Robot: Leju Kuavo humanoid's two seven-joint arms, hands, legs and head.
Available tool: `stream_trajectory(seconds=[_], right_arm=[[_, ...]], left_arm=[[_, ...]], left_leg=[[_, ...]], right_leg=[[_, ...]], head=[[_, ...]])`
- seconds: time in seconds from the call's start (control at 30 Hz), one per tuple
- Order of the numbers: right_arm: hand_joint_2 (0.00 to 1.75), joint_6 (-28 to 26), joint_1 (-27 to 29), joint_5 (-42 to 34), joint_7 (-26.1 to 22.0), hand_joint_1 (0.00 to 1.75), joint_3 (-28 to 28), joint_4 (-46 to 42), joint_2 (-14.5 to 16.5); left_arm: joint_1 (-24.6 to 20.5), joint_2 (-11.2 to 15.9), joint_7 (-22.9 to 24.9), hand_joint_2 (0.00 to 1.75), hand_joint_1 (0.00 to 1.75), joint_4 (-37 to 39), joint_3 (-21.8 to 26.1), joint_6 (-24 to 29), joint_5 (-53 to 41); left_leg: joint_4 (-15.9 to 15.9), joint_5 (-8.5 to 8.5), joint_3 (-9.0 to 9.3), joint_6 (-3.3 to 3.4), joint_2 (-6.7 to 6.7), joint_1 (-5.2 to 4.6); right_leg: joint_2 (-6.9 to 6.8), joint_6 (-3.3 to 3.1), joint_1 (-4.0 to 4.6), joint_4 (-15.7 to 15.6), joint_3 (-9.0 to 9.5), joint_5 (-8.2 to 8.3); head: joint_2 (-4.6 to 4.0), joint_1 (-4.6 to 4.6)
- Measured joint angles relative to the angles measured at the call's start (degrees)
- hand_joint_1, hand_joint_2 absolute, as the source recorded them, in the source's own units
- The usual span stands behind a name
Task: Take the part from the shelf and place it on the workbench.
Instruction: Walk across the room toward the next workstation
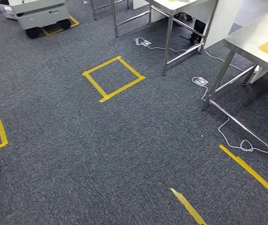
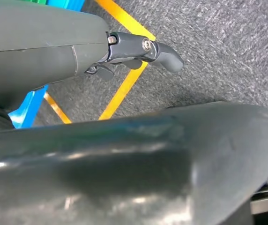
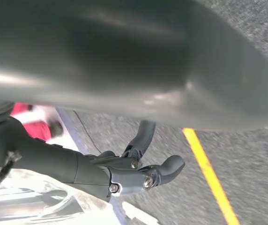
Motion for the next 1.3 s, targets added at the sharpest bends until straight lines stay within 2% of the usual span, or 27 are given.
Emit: stream_trajectory(seconds=[0.07, 0.1, 0.13, 0.17, 0.23, 0.3, 0.37, 0.4, 0.47, 0.5, 0.53, 0.57, 0.6, 0.63, 0.67, 0.73, 0.77, 0.8, 0.83, 0.9, 0.97, 1.03, 1.1, 1.13, 1.2, 1.23, 1.3], right_arm=[[0.0, -0.01, 0.08, 0.14, 0.01, 0.0, -0.03, 0.01, 0.0], [0.0, -0.01, 0.05, 0.21, 0.02, 0.0, -0.04, 0.01, 0.01], [0.0, -0.02, -0.01, 0.28, 0.02, 0.0, -0.04, 0.01, 0.01], [0.0, -0.03, -0.07, 0.33, 0.02, 0.0, -0.03, 0.02, 0.02], [0.0, -0.05, -0.12, 0.43, 0.0, 0.0, -0.03, 0.01, 0.01], [0.0, -0.06, -0.14, 0.53, -0.02, 0.0, -0.03, 0.02, 0.01], [0.0, -0.08, -0.34, 0.64, -0.02, 0.0, -0.01, 0.02, 0.01], [0.0, -0.09, -0.5, 0.69, -0.04, 0.0, 0.01, 0.02, 0.01], [0.0, -0.13, -0.66, 0.81, -0.08, 0.0, 0.05, 0.04, 0.01], [0.0, -0.14, -0.59, 0.85, -0.09, 0.0, 0.06, 0.08, 0.01], [0.0, -0.16, -0.47, 0.88, -0.08, 0.0, 0.07, 0.12, 0.02], [0.0, -0.17, -0.33, 0.9, -0.07, 0.0, 0.08, 0.17, 0.02], [0.0, -0.2, -0.22, 0.91, -0.05, 0.0, 0.08, 0.22, 0.01], [0.0, -0.25, -0.16, 0.92, -0.03, 0.0, 0.07, 0.24, 0.01], [0.0, -0.35, -0.13, 0.93, -0.01, 0.0, 0.07, 0.25, -0.01], [0.0, -0.56, -0.06, 0.96, 0.05, 0.0, 0.08, 0.29, -0.11], [0.0, -0.64, -0.01, 0.97, 0.07, 0.0, 0.08, 0.33, -0.19], [0.0, -0.66, 0.03, 0.96, 0.07, 0.0, 0.08, 0.36, -0.28], [0.0, -0.66, 0.07, 0.94, 0.08, 0.0, 0.06, 0.39, -0.35], [0.0, -0.64, 0.13, 0.94, 0.06, 0.0, -0.01, 0.39, -0.48], [0.0, -0.62, 0.21, 0.97, 0.01, 0.0, -0.07, 0.39, -0.57], [0.0, -0.62, 0.39, 1.01, 0.02, 0.0, -0.13, 0.4, -0.66], [0.0, -0.62, 0.59, 1.08, 0.08, 0.0, -0.16, 0.41, -0.68], [0.0, -0.64, 0.61, 1.13, 0.1, 0.0, -0.17, 0.42, -0.68], [0.0, -0.68, 0.54, 1.25, 0.1, 0.0, -0.18, 0.42, -0.67], [0.0, -0.69, 0.51, 1.31, 0.1, 0.0, -0.18, 0.42, -0.67], [0.0, -0.73, 0.53, 1.38, 0.09, 0.0, -0.18, 0.42, -0.66]], left_arm=[[-0.11, 0.0, 0.0, 0.0, 0.0, -0.01, 0.02, 0.0, -0.03], [-0.04, 0.01, 0.0, 0.0, 0.0, -0.01, 0.03, 0.0, -0.03], [0.05, 0.01, 0.0, 0.0, 0.0, -0.01, 0.04, 0.0, -0.04], [0.14, 0.02, 0.0, 0.0, 0.0, 0.0, 0.06, 0.0, -0.05], [0.07, 0.02, -0.02, 0.0, 0.0, 0.0, 0.08, 0.0, -0.09], [-0.17, 0.02, -0.06, 0.0, 0.0, 0.0, 0.1, -0.02, -0.13], [-0.13, 0.04, -0.09, 0.0, 0.0, 0.0, 0.11, -0.09, -0.15], [0.0, 0.08, -0.09, 0.0, 0.0, 0.0, 0.13, -0.13, -0.15], [0.04, 0.11, -0.11, 0.0, 0.0, 0.0, 0.14, -0.2, -0.14], [-0.02, 0.1, -0.13, 0.0, 0.0, 0.0, 0.15, -0.26, -0.14], [-0.1, 0.09, -0.15, 0.0, 0.0, 0.0, 0.15, -0.32, -0.14], [-0.15, 0.08, -0.16, 0.0, 0.0, 0.0, 0.15, -0.38, -0.14], [-0.13, 0.08, -0.16, 0.0, 0.0, 0.0, 0.15, -0.45, -0.14], [-0.08, 0.08, -0.16, 0.0, 0.0, 0.0, 0.16, -0.49, -0.14], [-0.02, 0.04, -0.15, 0.0, 0.0, 0.0, 0.16, -0.52, -0.14], [-0.01, -0.14, -0.15, 0.0, 0.0, 0.0, 0.17, -0.53, -0.14], [-0.1, -0.26, -0.15, 0.0, 0.0, 0.0, 0.17, -0.47, -0.16], [-0.14, -0.37, -0.15, 0.0, 0.0, 0.0, 0.17, -0.37, -0.19], [-0.16, -0.48, -0.15, 0.0, 0.0, 0.02, 0.18, -0.24, -0.22], [-0.02, -0.63, -0.15, 0.0, 0.0, 0.07, 0.18, 0.01, -0.29], [0.0, -0.72, -0.15, 0.0, 0.0, 0.11, 0.17, 0.19, -0.36], [-0.19, -0.78, -0.15, 0.0, 0.0, 0.11, 0.17, 0.26, -0.51], [-0.25, -0.79, -0.16, 0.0, 0.0, 0.11, 0.17, 0.26, -0.71], [-0.18, -0.78, -0.17, 0.0, 0.0, 0.11, 0.17, 0.25, -0.77], [-0.06, -0.77, -0.17, 0.0, 0.0, 0.11, 0.17, 0.22, -0.83], [-0.09, -0.76, -0.18, 0.0, 0.0, 0.11, 0.17, 0.2, -0.84], [-0.35, -0.76, -0.21, 0.0, 0.0, 0.11, 0.17, 0.15, -0.87]], left_leg=[[6.89, -2.76, -3.29, -0.48, 1.4, 0.32], [8.03, -2.66, -3.79, -0.62, 1.65, 0.46], [6.91, -1.46, -3.16, -0.68, 1.87, 0.56], [3.72, 0.53, -1.45, -0.62, 2.37, 0.6], [-4.14, 3.74, 2.63, -0.22, 4.85, 0.31], [-7.83, 4.3, 4.37, 0.33, 6.42, -0.08], [-8.16, 4.22, 4.3, 0.92, 5.47, -0.15], [-8.31, 4.35, 4.31, 1.23, 4.89, -0.07], [-8.63, 4.62, 4.36, 1.89, 3.73, 0.19], [-8.64, 4.64, 4.31, 2.08, 3.08, 0.22], [-8.64, 4.63, 4.27, 2.23, 2.33, 0.21], [-8.64, 4.62, 4.28, 2.3, 1.51, 0.18], [-8.63, 4.61, 4.33, 2.3, 0.69, 0.17], [-8.61, 4.59, 4.42, 2.29, -0.11, 0.19], [-8.59, 4.56, 4.55, 2.24, -0.94, 0.23], [-8.4, 4.42, 4.66, 1.89, -2.46, 0.23], [-8.23, 4.38, 4.54, 1.63, -3.17, 0.2], [-8.11, 4.41, 4.3, 1.32, -3.81, 0.19], [-8.01, 4.52, 4.03, 1.0, -4.44, 0.24], [-7.83, 4.56, 3.59, 0.41, -5.01, 0.45], [-4.9, 2.72, 2.22, -0.08, -2.57, 0.39], [2.33, -0.97, -1.14, -0.45, 0.62, 0.39], [8.53, -2.97, -4.11, -0.61, 1.57, 0.5], [8.82, -2.36, -4.24, -0.56, 1.73, 0.51], [3.08, 1.43, -1.31, -0.11, 2.62, 0.35], [-1.0, 3.1, 0.79, 0.29, 4.08, 0.03], [-6.52, 4.41, 3.48, 1.01, 6.44, -0.65]], right_leg=[[-1.93, -0.17, 0.17, 0.03, 0.12, -0.24], [-2.77, -0.16, 0.22, 0.04, 0.2, -0.36], [-3.53, -0.09, 0.24, 0.06, 0.34, -0.48], [-4.24, 0.0, 0.24, 0.06, 0.55, -0.63], [-5.5, 0.35, 0.45, 0.14, 0.87, -1.07], [-6.73, 0.88, 0.8, 0.21, 1.07, -1.52], [-7.72, 1.45, 0.85, 0.16, 1.47, -1.83], [-7.15, 1.74, 0.74, 0.41, 1.5, -2.22], [-4.13, 2.22, 0.45, 3.89, -0.12, -4.56], [-2.46, 2.34, 0.36, 7.61, -1.93, -6.44], [-1.55, 2.41, 0.3, 11.93, -4.05, -8.23], [-1.17, 2.47, 0.28, 15.64, -6.03, -9.35], [-1.05, 2.5, 0.27, 17.55, -7.25, -9.37], [-0.99, 2.51, 0.24, 17.15, -7.44, -8.21], [-0.78, 2.52, 0.16, 14.43, -6.51, -6.07], [1.48, 2.61, -0.25, 6.48, -3.25, -1.94], [2.73, 2.59, -0.46, 3.49, -1.95, -0.95], [3.66, 2.51, -0.56, 1.96, -1.17, -0.79], [3.86, 2.31, -0.5, 1.6, -0.87, -1.05], [2.61, 1.6, -0.38, 1.36, -0.49, -0.91], [1.11, 0.72, -0.35, 1.06, -0.26, -0.71], [-0.63, 0.11, -0.1, 0.96, -0.13, -0.86], [-2.45, -0.15, 0.18, 0.96, 0.0, -1.09], [-3.26, -0.18, 0.27, 0.97, 0.11, -1.21], [-4.61, -0.1, 0.39, 0.97, 0.53, -1.52], [-5.25, 0.05, 0.5, 0.98, 0.68, -1.76], [-6.52, 0.55, 0.78, 1.06, 0.94, -2.27]], head=[[0.0, -0.09], [0.0, -0.1], [0.0, -0.11], [0.0, -0.13], [0.0, -0.16], [0.01, -0.08], [0.01, 0.0], [0.01, 0.08], [0.01, 0.31], [0.01, 0.48], [0.01, 0.55], [0.01, 0.57], [0.01, 0.58], [0.01, 0.59], [0.01, 0.59], [0.0, 0.62], [0.01, 0.6], [0.01, 0.62], [0.01, 0.61], [0.01, 0.62], [0.0, 0.28], [0.0, -0.05], [0.0, -0.06], [0.01, -0.08], [0.01, -0.08], [0.01, -0.06], [0.01, -0.03]])
